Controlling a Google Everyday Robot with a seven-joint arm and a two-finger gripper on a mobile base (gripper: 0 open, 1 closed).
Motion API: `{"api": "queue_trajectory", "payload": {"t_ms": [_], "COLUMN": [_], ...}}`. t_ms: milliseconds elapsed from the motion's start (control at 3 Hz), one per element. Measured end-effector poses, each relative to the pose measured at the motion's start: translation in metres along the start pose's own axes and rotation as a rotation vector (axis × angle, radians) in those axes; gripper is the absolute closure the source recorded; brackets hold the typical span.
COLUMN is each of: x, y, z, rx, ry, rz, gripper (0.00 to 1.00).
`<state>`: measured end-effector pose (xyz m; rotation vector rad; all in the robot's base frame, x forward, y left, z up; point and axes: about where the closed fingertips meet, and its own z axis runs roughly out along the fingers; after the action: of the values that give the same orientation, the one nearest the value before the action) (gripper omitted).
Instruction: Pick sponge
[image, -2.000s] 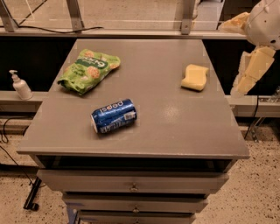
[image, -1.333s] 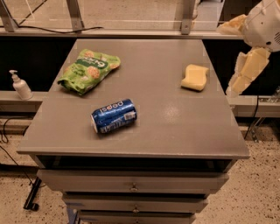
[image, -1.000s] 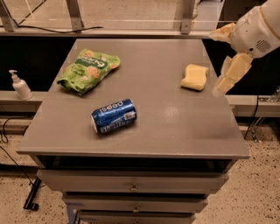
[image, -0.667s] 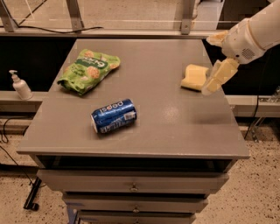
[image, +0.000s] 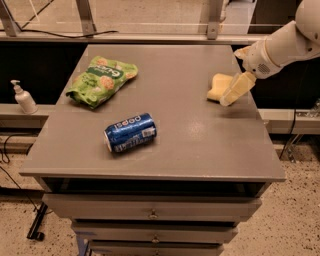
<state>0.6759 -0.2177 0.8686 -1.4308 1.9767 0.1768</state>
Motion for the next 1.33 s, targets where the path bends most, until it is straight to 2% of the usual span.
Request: {"api": "queue_trajectory", "payload": {"t_ms": [333,667,1000,1333], "x": [0.016,0.017,-0.005,-0.041], "y": [-0.003,-0.003,0.001,0.022], "z": [0.024,0.028,0.009,-0.018], "rx": [-0.027,-0.037,-0.054,-0.104], "ry": [0.038,0.051,0.001,-0.076], "rz": [0.055,0.097,0.111,0.093], "gripper": [0.17,0.41,0.64,0.88]}}
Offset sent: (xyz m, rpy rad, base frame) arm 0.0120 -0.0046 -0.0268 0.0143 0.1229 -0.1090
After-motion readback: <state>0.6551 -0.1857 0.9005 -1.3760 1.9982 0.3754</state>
